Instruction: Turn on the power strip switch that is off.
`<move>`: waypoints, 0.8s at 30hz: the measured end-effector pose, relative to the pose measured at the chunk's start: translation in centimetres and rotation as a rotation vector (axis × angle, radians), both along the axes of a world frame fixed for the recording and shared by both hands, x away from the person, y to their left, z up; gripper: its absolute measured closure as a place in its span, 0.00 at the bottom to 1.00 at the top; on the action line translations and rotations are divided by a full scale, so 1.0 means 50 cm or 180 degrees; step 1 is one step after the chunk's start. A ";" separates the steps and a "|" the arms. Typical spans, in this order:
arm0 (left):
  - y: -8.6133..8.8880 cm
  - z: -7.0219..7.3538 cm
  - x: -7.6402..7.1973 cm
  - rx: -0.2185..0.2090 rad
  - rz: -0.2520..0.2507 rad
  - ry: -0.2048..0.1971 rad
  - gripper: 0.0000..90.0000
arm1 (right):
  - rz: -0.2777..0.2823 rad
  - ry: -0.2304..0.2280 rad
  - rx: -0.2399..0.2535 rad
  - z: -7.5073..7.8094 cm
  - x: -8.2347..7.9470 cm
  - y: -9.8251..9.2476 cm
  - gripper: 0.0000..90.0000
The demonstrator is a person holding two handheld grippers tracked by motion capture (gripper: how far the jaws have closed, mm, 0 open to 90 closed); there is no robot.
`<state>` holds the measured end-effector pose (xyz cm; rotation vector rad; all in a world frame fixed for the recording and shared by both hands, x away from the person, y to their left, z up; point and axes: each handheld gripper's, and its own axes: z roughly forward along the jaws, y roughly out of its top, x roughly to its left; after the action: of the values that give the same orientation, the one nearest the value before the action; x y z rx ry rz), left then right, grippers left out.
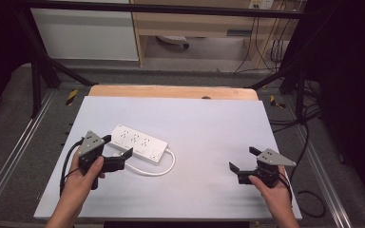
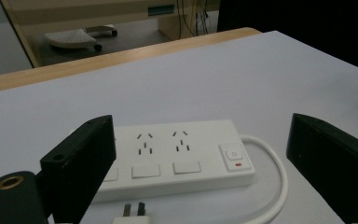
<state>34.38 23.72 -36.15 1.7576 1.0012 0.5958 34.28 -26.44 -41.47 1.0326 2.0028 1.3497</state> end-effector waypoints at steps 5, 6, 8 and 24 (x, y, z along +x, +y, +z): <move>0.038 -0.014 -0.024 -0.0082 0.0109 -0.0021 0.09 | 0.0007 0.0009 0.0004 0.000 0.000 -0.001 0.02; 0.046 -0.017 -0.029 -0.0106 0.0123 -0.0031 0.09 | 0.0009 0.0006 0.0004 -0.001 0.000 -0.001 0.03; 0.061 -0.023 -0.036 -0.0166 0.0143 -0.0048 0.10 | 0.0006 0.0008 0.0010 -0.001 0.000 -0.002 0.02; 0.138 -0.076 -0.075 -0.0231 0.0370 -0.0075 0.10 | -0.0023 0.0019 0.0017 -0.001 0.001 -0.010 0.03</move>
<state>30.64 30.59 -39.96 1.6337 1.1009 0.6441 34.31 -26.92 -41.50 1.0466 1.9991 1.3502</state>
